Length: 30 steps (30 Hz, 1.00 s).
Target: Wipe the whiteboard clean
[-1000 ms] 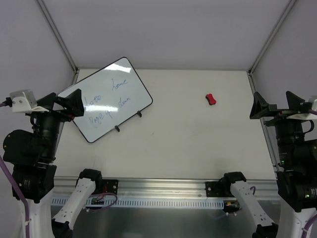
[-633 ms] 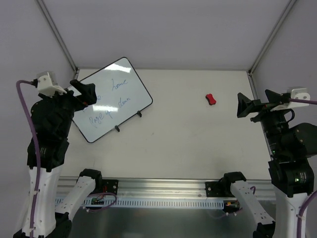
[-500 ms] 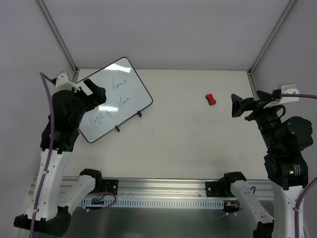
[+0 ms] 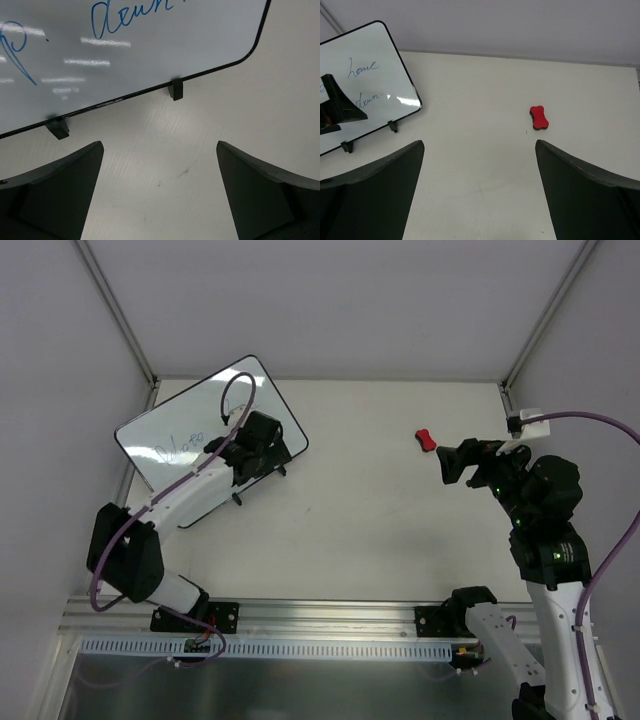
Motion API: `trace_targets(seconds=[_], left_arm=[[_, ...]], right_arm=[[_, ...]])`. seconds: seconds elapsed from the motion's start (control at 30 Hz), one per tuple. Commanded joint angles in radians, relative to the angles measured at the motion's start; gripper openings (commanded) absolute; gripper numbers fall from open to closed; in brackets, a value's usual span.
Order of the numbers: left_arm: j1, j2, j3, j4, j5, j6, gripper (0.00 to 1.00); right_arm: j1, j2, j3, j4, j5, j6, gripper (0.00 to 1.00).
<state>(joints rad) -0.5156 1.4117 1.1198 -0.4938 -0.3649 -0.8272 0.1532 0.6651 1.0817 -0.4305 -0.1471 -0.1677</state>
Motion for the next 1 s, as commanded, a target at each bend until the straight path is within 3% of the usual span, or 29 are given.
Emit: trace_targets(seconds=[0.0,0.1,0.4,0.97], left_arm=[[-0.024,0.123,0.098,0.009,-0.103,-0.096,0.97],[-0.04,0.237,0.158,0.009,-0.103,-0.115,0.94],[-0.055,0.443,0.291,0.008,-0.131,-0.136,0.72],[-0.058,0.538,0.296,-0.012,-0.121,-0.164,0.55]], right_arm=[[0.006,0.004,-0.016,0.042,-0.048,0.04,0.99],[0.008,-0.001,-0.031,0.041,-0.046,0.04,0.99],[0.052,0.01,-0.032,0.038,0.015,-0.016,0.99],[0.137,0.041,-0.046,0.038,0.122,-0.101,0.99]])
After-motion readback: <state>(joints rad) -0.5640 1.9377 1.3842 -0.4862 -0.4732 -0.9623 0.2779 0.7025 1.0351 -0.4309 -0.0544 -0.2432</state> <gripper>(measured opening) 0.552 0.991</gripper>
